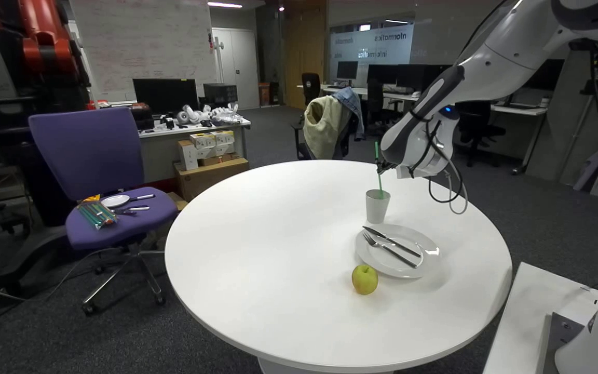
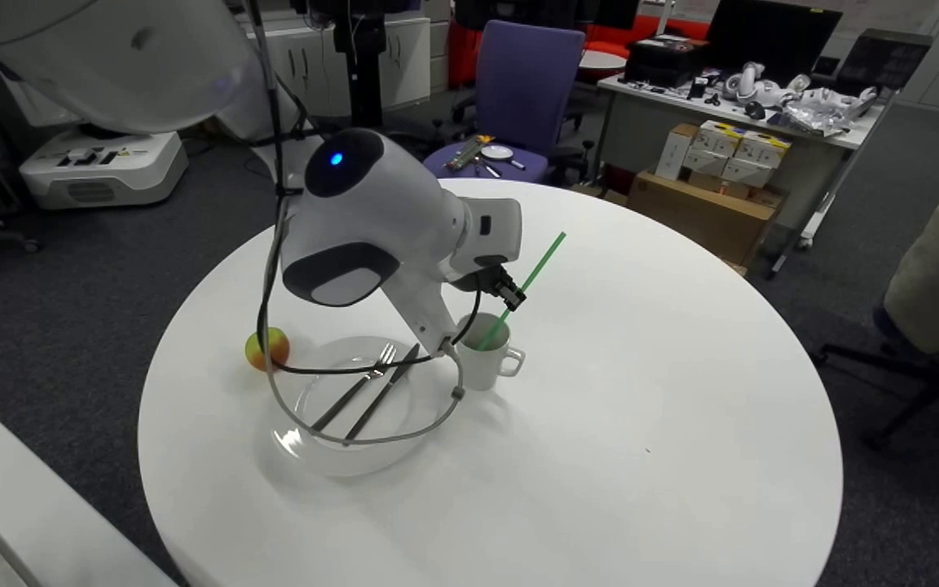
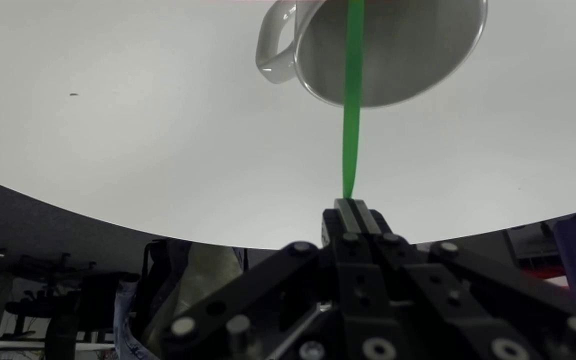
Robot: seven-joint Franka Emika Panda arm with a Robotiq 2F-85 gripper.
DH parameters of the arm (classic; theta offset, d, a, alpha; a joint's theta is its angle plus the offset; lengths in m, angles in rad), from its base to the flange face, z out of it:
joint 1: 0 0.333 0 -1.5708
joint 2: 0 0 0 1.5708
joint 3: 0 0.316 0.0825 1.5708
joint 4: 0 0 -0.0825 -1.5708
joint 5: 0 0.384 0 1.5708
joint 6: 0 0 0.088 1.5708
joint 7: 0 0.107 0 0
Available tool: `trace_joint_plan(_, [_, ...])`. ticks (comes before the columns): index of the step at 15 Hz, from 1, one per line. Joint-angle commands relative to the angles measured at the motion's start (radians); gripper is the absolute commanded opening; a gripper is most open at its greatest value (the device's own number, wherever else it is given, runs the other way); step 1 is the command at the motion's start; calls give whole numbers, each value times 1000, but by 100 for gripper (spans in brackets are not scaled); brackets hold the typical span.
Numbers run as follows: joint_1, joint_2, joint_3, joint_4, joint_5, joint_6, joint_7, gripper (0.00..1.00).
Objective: Put the straw into the cup
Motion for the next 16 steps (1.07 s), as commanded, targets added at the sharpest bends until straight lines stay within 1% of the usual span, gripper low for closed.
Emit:
trace_joint_plan(1, [88, 5, -93, 47, 19, -1, -2, 0])
trace_joint_plan(5, [165, 29, -176, 86, 16, -3, 8, 0])
trace_joint_plan(8, [178, 20, -197, 74, 5, -3, 18, 0])
trace_joint_plan(16, [221, 61, -232, 48, 15, -5, 17, 0])
